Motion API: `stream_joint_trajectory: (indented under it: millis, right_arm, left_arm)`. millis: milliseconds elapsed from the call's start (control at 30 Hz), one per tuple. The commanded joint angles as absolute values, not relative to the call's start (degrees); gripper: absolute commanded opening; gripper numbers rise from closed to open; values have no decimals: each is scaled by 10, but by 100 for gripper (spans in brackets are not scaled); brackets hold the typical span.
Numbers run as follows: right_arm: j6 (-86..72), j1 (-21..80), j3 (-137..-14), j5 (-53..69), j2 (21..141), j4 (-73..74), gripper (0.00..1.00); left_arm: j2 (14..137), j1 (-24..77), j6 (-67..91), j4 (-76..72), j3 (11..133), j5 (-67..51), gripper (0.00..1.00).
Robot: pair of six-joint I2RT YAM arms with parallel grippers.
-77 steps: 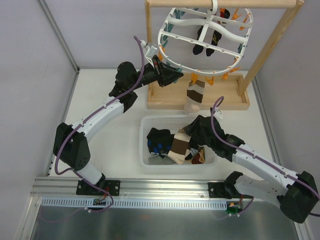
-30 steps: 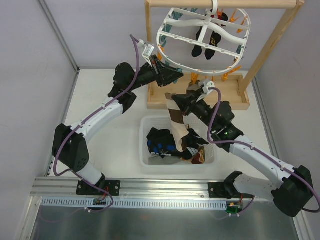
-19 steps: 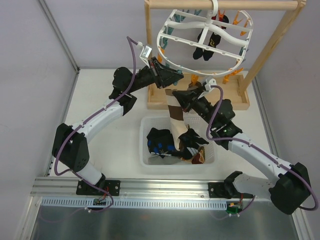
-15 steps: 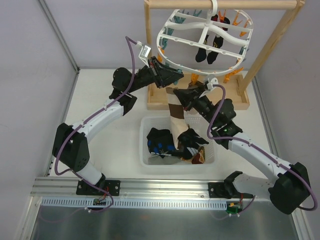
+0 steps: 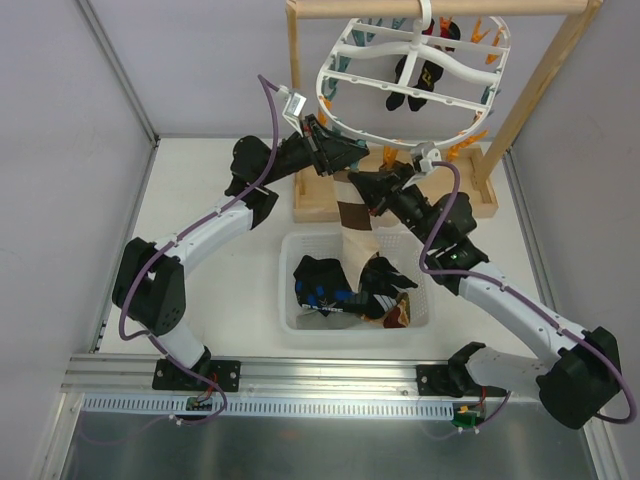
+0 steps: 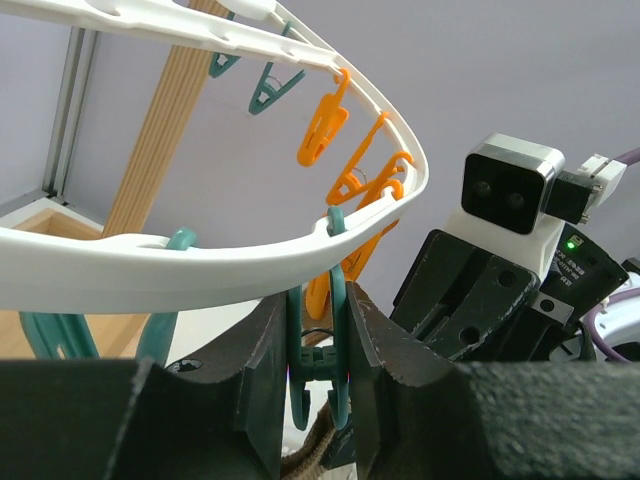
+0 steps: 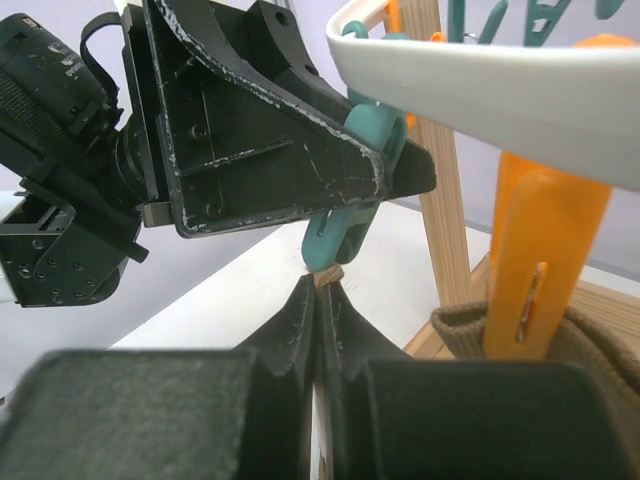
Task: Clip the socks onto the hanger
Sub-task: Clamp the sock onto the hanger.
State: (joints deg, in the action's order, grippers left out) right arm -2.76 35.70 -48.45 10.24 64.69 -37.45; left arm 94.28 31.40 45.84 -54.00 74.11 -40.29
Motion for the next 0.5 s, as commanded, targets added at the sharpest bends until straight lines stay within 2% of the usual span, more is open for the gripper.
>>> stream_joint_trajectory:
  millis: [0,467]
  right_arm:
    - [-35,354,-502,87,619,-412,1]
    - [-45,330,-507,115,633,-449,1]
  left_arm:
    - [941,317,450,-549,751,-460,0]
    - [946,317,454,-574,756,-491,0]
